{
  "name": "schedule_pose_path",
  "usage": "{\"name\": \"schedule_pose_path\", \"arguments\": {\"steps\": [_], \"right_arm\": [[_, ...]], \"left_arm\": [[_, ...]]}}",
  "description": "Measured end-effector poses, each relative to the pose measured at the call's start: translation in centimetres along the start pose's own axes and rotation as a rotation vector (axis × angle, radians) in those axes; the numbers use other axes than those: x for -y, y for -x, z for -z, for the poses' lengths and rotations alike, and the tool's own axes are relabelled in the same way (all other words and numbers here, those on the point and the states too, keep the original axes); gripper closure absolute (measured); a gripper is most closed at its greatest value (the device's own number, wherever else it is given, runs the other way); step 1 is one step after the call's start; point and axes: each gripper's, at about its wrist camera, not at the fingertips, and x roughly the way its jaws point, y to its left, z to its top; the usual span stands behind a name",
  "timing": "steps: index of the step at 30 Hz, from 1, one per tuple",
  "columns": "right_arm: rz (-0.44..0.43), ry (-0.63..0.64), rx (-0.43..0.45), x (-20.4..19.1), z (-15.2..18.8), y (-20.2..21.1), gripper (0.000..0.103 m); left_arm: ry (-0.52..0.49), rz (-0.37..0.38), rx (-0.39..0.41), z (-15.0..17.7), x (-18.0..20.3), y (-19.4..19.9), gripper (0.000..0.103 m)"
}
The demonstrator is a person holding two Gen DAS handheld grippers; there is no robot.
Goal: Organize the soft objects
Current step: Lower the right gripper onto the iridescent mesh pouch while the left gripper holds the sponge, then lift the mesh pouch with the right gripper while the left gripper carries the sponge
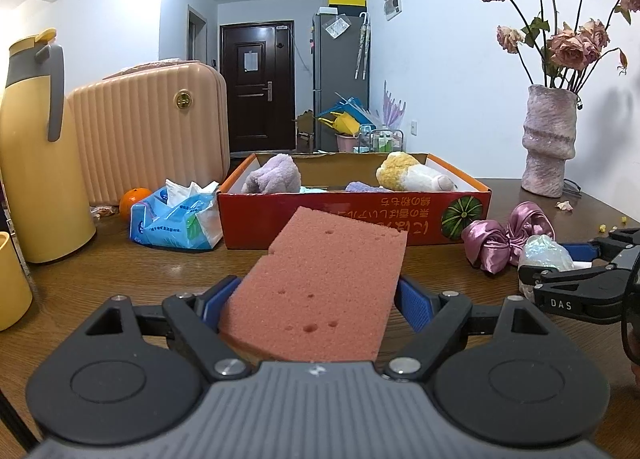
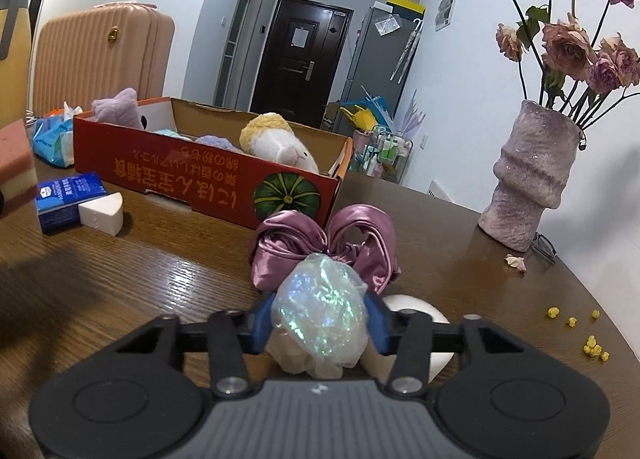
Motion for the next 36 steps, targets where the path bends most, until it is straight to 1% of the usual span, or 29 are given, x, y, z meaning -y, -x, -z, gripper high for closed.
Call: {"name": "schedule_pose_path", "arguments": {"steps": [1, 2, 5, 12, 17, 22, 36], "right_arm": [[0.0, 0.001, 0.003, 0.0, 0.0, 0.1, 0.06], [0.0, 0.002, 0.008, 0.0, 0.0, 0.2, 0.063], [0.001, 0.006, 0.023, -0.1, 0.1, 0.5, 0.066], [0.008, 0.006, 0.083, -0.3, 0.2, 1.7, 0.069], [0.004, -0.002, 0.142, -0.5, 0.2, 3.0, 0.069], [-0.019, -0.041, 0.189, -0.6, -0.1, 4.1, 0.069], [-0.097, -0.126, 0.272, -2.8, -1.3, 6.1, 0.069]], "left_arm": [[0.0, 0.0, 0.0, 0.0, 0.0, 0.0, 0.019], [0.0, 0.0, 0.0, 0.0, 0.0, 0.0, 0.019], [0.0, 0.0, 0.001, 0.0, 0.0, 0.0, 0.019], [0.0, 0.0, 0.008, -0.2, -0.1, 0.2, 0.019], [0.0, -0.004, 0.018, -0.2, 0.0, 0.3, 0.019], [-0.001, -0.007, 0.026, -0.3, 0.0, 0.4, 0.019], [0.014, -0.046, 0.055, -1.0, -0.4, 0.6, 0.018]]}}
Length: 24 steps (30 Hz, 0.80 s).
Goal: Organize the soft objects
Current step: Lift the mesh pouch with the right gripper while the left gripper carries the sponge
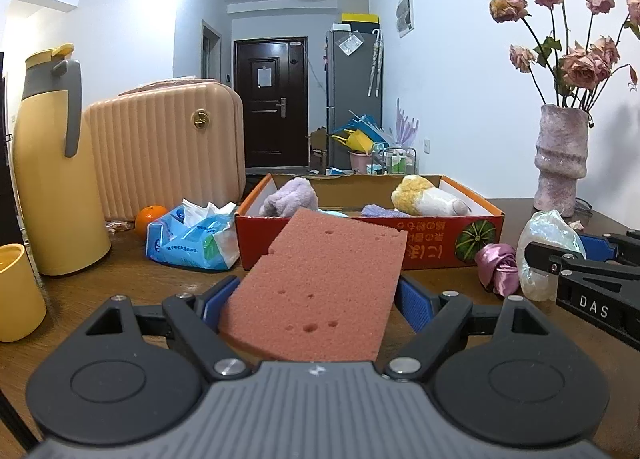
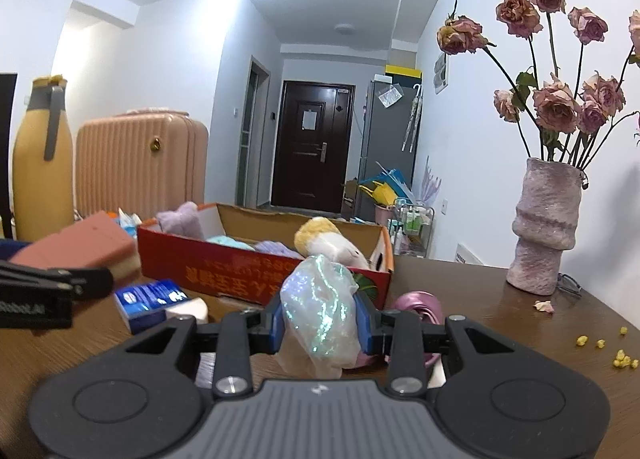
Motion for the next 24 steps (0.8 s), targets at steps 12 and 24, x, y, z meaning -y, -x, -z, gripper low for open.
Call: {"name": "schedule_pose_path", "arguments": {"steps": [12, 24], "right_arm": [[0.004, -0.064, 0.04, -0.8, -0.6, -0.2, 0.069], [0.008, -0.097, 0.075, -1.3, -1.7, -1.9, 0.069]], "left_arm": [[0.025, -0.025, 0.017, -0.9, -0.2, -0.6, 0.018], [0.061, -0.045, 0.041, -2.4, 0.0, -2.5, 0.018]]}}
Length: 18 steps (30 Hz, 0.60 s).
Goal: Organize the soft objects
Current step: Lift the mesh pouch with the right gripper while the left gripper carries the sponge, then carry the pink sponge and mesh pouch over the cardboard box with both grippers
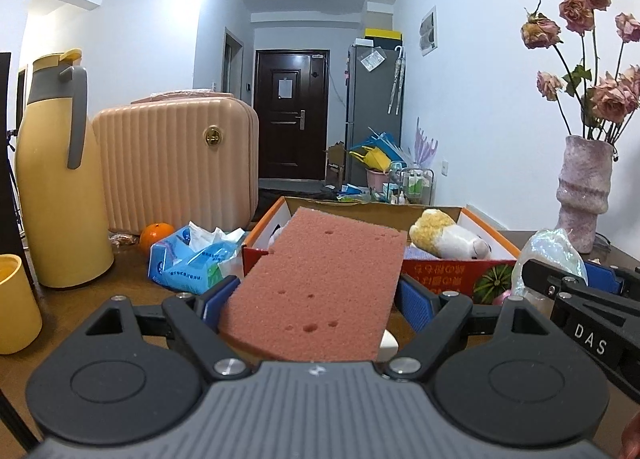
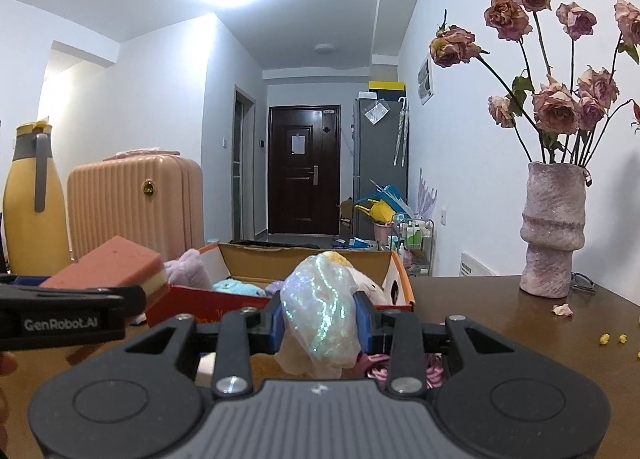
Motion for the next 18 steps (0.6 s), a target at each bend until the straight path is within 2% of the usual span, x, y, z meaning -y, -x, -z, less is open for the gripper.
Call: {"name": "schedule_pose_path", "arguments": {"steps": [18], "right_arm": [[-0.006, -0.039, 0.011, -0.5, -1.0, -4.5, 0.069]], "left_arm": [[0.024, -0.02, 0.021, -1.8, -0.2, -4.4, 0.018]]}}
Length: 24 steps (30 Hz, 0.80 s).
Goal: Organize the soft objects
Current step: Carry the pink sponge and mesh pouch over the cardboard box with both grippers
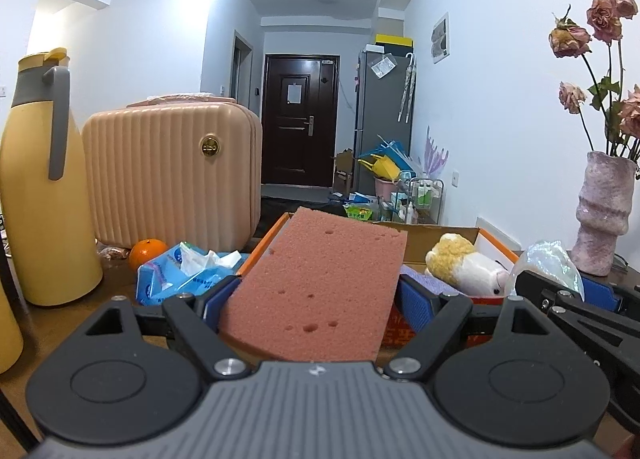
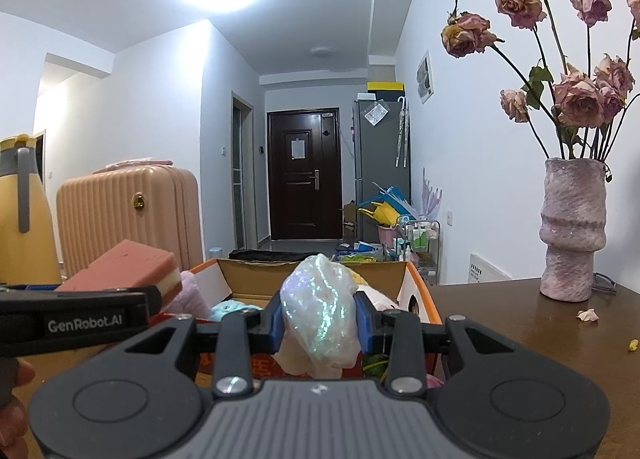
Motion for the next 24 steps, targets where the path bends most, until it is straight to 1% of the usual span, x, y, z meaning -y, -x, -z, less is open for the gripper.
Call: {"name": "schedule_pose_path", "arguments": {"steps": [24], "right_arm": [[0.016, -0.053, 0.01, 0.0, -1.4, -6.2, 0.069]], "left_arm": [[0.011, -0.013, 0.025, -1.8, 0.7, -5.4, 0.018]]}}
